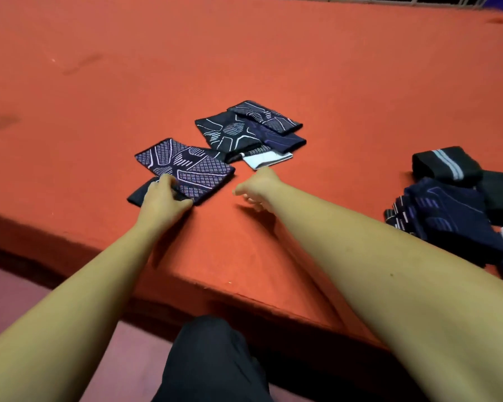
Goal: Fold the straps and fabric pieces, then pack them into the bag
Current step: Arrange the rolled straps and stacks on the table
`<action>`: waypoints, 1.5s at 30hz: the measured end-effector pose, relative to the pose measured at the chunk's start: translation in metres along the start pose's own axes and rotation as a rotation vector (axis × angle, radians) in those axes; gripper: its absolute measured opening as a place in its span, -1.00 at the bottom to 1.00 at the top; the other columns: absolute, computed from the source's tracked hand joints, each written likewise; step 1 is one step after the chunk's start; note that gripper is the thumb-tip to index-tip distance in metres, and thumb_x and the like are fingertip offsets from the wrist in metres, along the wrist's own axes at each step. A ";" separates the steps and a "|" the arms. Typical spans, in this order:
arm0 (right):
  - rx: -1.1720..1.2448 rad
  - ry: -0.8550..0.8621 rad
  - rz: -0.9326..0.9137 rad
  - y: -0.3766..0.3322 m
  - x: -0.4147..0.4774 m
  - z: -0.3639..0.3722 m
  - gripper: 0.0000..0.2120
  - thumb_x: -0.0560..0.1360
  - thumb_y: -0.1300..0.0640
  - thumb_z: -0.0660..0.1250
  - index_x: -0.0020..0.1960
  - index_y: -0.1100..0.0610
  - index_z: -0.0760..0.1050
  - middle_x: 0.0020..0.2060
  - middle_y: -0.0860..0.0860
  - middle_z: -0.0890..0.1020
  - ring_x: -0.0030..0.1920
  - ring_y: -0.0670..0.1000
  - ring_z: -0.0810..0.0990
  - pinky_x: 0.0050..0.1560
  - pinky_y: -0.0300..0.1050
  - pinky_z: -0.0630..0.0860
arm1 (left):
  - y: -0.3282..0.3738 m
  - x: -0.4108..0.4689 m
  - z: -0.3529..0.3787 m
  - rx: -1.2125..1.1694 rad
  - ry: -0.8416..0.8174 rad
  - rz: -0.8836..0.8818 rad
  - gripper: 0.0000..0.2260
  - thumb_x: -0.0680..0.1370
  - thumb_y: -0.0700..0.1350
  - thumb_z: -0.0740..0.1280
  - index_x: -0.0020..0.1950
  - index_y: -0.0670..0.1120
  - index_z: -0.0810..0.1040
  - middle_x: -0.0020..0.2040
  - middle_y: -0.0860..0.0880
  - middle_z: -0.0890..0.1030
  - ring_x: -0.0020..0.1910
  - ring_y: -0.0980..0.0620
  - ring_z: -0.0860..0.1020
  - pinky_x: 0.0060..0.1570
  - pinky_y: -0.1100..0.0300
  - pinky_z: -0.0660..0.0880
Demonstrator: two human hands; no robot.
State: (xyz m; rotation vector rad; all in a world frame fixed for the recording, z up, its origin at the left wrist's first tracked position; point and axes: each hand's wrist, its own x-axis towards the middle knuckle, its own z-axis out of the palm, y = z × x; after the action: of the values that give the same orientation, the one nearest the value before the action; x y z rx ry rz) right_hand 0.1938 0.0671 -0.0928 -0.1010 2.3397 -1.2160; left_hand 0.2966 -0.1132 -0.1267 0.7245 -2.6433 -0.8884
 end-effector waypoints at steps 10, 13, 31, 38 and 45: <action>0.137 0.201 -0.033 -0.021 0.050 0.058 -0.61 0.29 -0.07 0.48 0.00 0.15 0.61 -0.02 0.09 0.70 -0.06 0.12 0.66 0.05 -0.02 0.61 | -0.028 0.018 0.012 -0.215 0.009 0.163 -0.87 0.50 -0.06 0.43 -0.15 0.20 0.61 -0.22 0.11 0.53 -0.29 0.12 0.41 -0.21 0.16 0.39; 0.309 0.152 -0.046 -0.018 0.042 0.055 -0.87 0.35 0.09 0.41 -0.19 0.13 0.51 -0.13 0.15 0.69 -0.24 0.15 0.64 -0.24 -0.02 0.62 | -0.016 0.004 0.006 -0.433 0.000 0.157 -0.84 0.51 -0.18 0.45 -0.15 0.10 0.63 -0.30 0.09 0.51 -0.34 0.17 0.36 -0.32 0.35 0.31; 1.106 -0.155 -0.180 0.090 -0.148 -0.097 -0.69 0.52 0.26 0.10 0.16 0.24 0.54 -0.02 0.19 0.67 0.00 0.19 0.64 0.19 0.24 0.54 | 0.114 -0.112 0.066 -1.846 -0.359 -0.653 -0.88 0.60 -0.25 0.24 0.01 -0.26 0.55 -0.13 -0.18 0.68 -0.25 -0.03 0.68 -0.20 0.17 0.65; 0.677 0.317 -0.067 0.154 -0.155 -0.123 -0.82 0.52 0.18 0.34 -0.25 0.10 0.43 -0.27 0.15 0.55 -0.31 0.07 0.54 -0.20 0.05 0.52 | 0.125 -0.151 0.080 -1.687 -0.092 -0.495 -0.91 0.54 -0.34 0.29 -0.05 -0.19 0.55 -0.15 -0.12 0.64 -0.16 -0.03 0.63 -0.21 0.09 0.63; 0.098 0.529 -0.102 0.204 -0.148 -0.117 -0.78 0.49 0.17 0.35 -0.26 0.09 0.34 -0.42 -0.05 0.44 -0.37 -0.02 0.38 -0.31 -0.10 0.29 | 0.117 -0.167 0.080 -0.956 -0.107 -0.404 -0.94 0.60 -0.11 0.33 -0.08 -0.04 0.51 -0.12 0.00 0.58 -0.03 -0.01 0.58 0.10 0.08 0.54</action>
State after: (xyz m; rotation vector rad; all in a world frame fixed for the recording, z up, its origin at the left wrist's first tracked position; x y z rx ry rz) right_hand 0.3018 0.3196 -0.1388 0.1571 2.7374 -1.5565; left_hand 0.3621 0.0954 -0.1308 0.9252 -1.7749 -2.0968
